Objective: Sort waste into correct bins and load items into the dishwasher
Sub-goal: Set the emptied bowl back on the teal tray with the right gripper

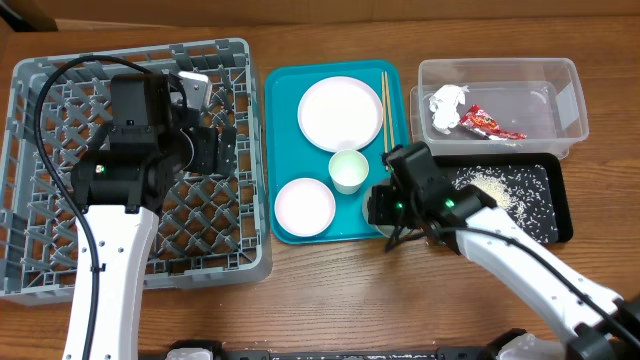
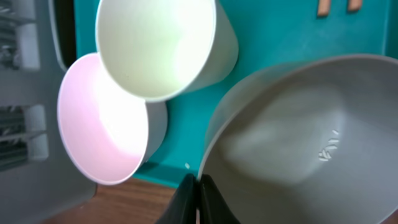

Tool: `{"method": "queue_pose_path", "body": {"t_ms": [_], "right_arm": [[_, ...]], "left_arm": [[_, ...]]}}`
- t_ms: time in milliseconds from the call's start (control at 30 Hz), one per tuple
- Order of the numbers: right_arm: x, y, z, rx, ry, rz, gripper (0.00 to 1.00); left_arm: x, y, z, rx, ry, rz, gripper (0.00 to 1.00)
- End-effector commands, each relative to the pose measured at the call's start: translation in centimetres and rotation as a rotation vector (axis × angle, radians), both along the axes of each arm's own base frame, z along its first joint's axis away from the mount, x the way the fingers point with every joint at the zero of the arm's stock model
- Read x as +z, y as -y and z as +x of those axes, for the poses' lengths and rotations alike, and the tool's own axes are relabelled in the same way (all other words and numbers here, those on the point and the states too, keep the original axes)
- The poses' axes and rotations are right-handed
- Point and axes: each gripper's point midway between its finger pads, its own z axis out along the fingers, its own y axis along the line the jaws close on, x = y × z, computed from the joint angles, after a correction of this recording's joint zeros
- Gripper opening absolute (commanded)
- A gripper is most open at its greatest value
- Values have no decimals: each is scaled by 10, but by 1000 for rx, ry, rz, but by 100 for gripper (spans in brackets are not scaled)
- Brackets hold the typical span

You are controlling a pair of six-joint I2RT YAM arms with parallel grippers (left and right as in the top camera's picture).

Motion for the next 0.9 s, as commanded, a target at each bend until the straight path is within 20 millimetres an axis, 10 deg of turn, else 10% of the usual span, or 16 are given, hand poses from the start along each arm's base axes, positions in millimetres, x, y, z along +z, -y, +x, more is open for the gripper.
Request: {"method": "queue_pose_path", "body": {"t_ms": [0, 367, 667, 867], "right_arm": [[6, -2, 19, 10, 47, -57, 4], [7, -24, 0, 90, -11, -47, 25], [85, -37, 18, 101, 52, -14, 53], [82, -48, 22, 13, 9, 28, 56]], "left_arm": [[7, -2, 4, -6, 17, 12, 100], [7, -2, 4, -6, 17, 12, 100], [7, -2, 4, -6, 17, 12, 100], [7, -2, 4, -6, 17, 12, 100]]}}
